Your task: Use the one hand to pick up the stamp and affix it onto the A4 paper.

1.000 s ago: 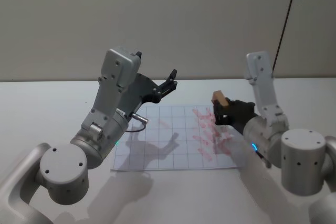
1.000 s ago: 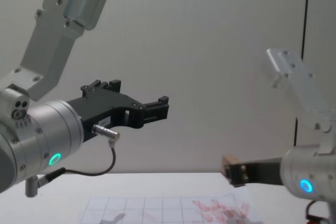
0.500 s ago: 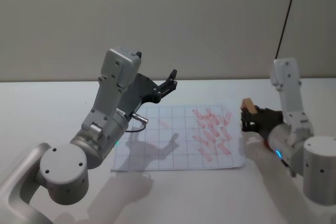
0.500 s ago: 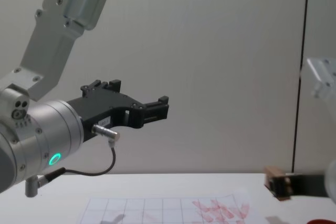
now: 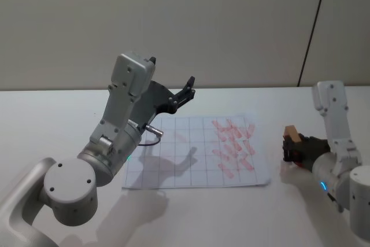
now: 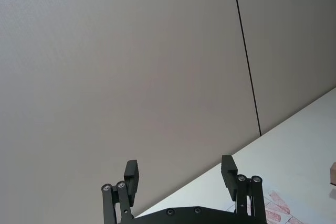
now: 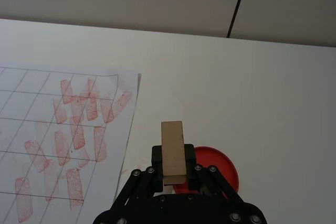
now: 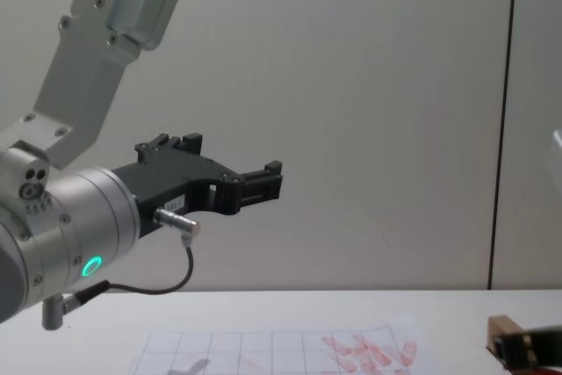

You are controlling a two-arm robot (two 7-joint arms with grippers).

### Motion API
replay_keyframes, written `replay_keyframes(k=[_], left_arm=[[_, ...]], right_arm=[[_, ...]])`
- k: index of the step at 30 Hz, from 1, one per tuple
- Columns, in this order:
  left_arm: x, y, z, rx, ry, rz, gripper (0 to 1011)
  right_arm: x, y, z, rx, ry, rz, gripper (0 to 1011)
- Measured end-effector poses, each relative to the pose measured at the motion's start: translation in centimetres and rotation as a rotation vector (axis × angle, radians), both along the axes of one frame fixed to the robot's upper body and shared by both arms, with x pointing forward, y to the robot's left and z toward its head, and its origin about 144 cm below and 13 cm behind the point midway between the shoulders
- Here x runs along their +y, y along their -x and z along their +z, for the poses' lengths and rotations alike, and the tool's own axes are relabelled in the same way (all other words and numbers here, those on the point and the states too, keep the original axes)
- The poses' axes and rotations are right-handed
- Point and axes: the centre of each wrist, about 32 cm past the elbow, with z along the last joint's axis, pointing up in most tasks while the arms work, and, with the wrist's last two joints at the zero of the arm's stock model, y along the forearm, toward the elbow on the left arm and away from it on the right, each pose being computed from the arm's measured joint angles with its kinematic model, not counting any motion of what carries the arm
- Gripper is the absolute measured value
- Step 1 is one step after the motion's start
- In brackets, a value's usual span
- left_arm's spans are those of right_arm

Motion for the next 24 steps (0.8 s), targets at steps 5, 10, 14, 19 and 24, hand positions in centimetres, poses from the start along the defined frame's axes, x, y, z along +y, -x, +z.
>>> replay_keyframes(k=[5, 10, 14, 19, 24], left_arm=[[0.0, 0.0, 0.0, 0.0, 0.0, 0.0, 1001], [0.0, 0.0, 0.0, 0.0, 0.0, 0.0, 1001], [0.0, 0.0, 0.0, 0.0, 0.0, 0.0, 1001], [0.0, 0.0, 0.0, 0.0, 0.0, 0.0, 1001], [0.0, 0.0, 0.0, 0.0, 0.0, 0.0, 1001]], right_arm=[[-0.4, 0.2, -0.4, 0.01, 0.01, -0.012, 223], [-0.7, 0.2, -0.9, 0.017, 0.023, -0.024, 224], [-0.9, 0.1, -1.2, 0.021, 0.032, -0.032, 223], [-1.1, 0.0, -1.4, 0.024, 0.039, -0.039, 232], [-1.3, -0.1, -1.5, 0.027, 0.044, -0.044, 369]])
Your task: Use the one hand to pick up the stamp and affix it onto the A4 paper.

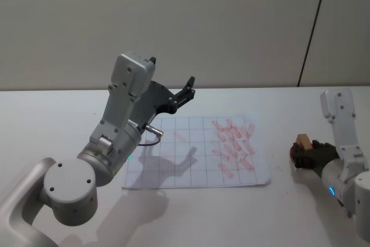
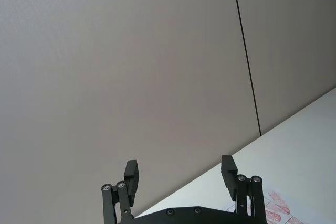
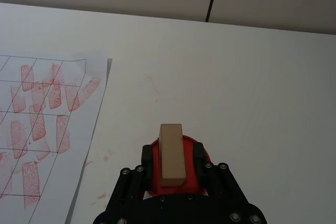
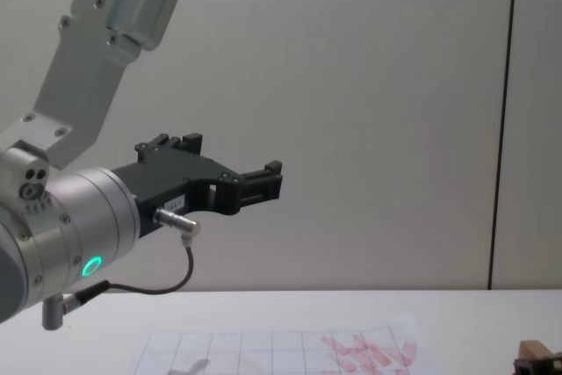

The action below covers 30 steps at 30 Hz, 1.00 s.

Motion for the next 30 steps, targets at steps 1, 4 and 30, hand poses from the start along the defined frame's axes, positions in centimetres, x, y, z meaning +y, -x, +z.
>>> replay_keyframes(k=[1, 4, 30], left_arm=[[0.0, 0.0, 0.0, 0.0, 0.0, 0.0, 1001], [0.0, 0.0, 0.0, 0.0, 0.0, 0.0, 1001], [0.0, 0.0, 0.0, 0.0, 0.0, 0.0, 1001]], right_arm=[[0.0, 0.0, 0.0, -0.002, 0.001, -0.001, 429], [-0.1, 0.0, 0.0, -0.007, 0.001, -0.002, 489], [-0.7, 1.7, 2.5, -0.314, 0.004, 0.056, 1001]])
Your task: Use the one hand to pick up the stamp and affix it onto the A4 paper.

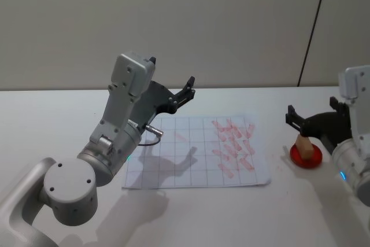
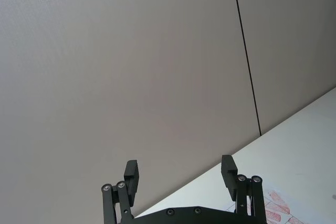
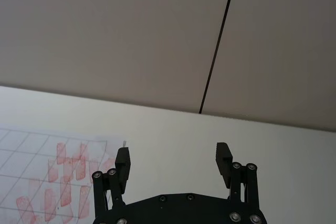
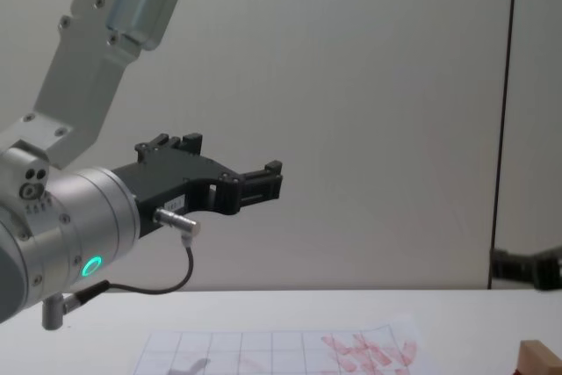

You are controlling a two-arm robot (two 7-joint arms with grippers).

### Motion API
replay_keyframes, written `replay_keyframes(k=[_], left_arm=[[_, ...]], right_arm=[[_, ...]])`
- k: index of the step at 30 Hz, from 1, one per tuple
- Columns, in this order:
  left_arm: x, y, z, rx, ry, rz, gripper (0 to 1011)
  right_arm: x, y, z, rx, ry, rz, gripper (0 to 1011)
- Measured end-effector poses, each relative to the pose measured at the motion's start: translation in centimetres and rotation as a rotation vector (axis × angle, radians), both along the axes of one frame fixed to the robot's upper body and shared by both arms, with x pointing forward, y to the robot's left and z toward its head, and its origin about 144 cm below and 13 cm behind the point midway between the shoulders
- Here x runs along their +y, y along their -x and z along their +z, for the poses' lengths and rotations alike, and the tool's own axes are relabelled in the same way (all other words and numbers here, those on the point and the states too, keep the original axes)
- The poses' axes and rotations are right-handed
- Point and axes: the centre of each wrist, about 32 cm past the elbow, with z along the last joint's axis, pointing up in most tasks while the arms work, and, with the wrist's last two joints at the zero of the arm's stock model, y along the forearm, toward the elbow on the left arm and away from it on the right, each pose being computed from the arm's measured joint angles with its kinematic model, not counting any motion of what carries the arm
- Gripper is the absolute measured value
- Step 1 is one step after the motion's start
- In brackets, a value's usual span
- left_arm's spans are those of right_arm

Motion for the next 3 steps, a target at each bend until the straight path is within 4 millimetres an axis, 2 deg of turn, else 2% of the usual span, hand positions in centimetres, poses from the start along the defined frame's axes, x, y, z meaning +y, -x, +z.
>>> replay_keyframes(k=[3], left_arm=[[0.0, 0.0, 0.0, 0.0, 0.0, 0.0, 1001]], right_arm=[[-0.17, 0.26, 0.26, -0.048, 0.003, 0.012, 1001]])
